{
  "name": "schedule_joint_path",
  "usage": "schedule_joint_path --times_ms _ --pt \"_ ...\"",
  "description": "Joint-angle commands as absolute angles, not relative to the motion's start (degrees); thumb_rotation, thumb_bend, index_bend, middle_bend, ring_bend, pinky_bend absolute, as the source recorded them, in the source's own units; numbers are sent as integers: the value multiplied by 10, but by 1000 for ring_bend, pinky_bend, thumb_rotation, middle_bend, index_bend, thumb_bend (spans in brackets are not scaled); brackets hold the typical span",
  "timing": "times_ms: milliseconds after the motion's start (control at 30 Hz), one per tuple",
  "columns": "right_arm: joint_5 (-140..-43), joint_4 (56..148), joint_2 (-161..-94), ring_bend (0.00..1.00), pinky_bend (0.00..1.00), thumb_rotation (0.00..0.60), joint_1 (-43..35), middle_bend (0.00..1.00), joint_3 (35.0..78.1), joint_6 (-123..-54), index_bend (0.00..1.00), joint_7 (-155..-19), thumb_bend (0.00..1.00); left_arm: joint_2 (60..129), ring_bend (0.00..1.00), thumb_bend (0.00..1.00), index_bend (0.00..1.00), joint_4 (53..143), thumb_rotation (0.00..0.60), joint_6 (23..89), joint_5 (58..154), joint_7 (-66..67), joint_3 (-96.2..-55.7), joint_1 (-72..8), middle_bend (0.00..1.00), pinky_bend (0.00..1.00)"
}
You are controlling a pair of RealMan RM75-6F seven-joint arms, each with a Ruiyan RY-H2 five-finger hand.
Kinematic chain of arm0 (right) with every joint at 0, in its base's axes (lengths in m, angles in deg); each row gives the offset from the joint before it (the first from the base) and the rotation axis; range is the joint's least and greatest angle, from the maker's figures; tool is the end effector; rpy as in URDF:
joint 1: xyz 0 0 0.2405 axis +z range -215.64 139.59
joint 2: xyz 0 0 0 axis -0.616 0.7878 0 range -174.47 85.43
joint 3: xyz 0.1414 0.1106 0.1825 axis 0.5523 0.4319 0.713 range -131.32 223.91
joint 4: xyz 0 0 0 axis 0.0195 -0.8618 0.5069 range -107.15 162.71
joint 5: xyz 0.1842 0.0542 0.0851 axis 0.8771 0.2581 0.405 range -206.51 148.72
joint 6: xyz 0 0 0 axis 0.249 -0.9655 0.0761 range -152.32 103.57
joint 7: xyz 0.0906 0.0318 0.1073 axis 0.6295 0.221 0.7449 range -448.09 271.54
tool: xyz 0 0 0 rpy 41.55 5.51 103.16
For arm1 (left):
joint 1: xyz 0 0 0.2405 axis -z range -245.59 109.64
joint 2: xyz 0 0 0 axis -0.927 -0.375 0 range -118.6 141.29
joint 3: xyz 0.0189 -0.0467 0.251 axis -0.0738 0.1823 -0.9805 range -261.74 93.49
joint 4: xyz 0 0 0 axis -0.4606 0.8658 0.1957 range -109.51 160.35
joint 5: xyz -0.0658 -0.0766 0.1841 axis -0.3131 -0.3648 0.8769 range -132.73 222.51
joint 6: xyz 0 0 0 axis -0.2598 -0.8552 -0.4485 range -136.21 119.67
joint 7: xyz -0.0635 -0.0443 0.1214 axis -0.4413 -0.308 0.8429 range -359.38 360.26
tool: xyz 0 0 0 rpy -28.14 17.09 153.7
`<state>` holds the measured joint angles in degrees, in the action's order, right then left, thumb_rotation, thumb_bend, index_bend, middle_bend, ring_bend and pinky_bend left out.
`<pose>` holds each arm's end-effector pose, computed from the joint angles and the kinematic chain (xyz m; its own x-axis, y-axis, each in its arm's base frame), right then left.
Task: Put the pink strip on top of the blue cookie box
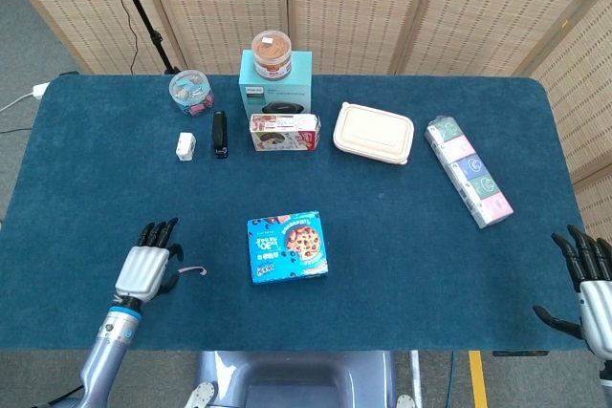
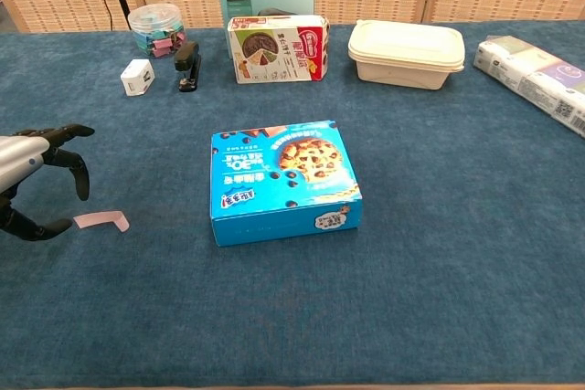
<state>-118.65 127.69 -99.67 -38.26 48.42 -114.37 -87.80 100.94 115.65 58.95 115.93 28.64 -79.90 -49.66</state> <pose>-0.2967 -0.1503 0.2010 0.4140 0.0347 0.9096 -0.9102 0.0014 0.4143 -0.2393 0.2317 -0.0133 0.4520 0.2873 0.8445 0.8920 -0.1428 -0.4289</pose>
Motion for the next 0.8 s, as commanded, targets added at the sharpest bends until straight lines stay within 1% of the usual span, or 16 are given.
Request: schedule_joint_path --times_ms 33,367,567,800 --pt "-1186 1277 -995 0 0 600 -383 0 485 -1144 72 -875 0 1018 0 323 493 1152 600 588 1150 294 -798 -492 0 0" --pt "-1187 1277 -991 0 0 600 -383 0 485 -1145 72 -863 0 1037 0 323 509 1146 600 585 1133 307 -799 -481 0 0" --pt "-1188 1277 -990 0 0 600 -384 0 485 -1145 72 -859 0 1043 0 349 538 1144 600 586 1123 321 -798 -474 0 0" --pt "-1186 1277 -989 0 0 600 -384 0 486 -1145 72 -856 0 1049 0 361 542 1147 600 581 1100 347 -797 -465 0 0"
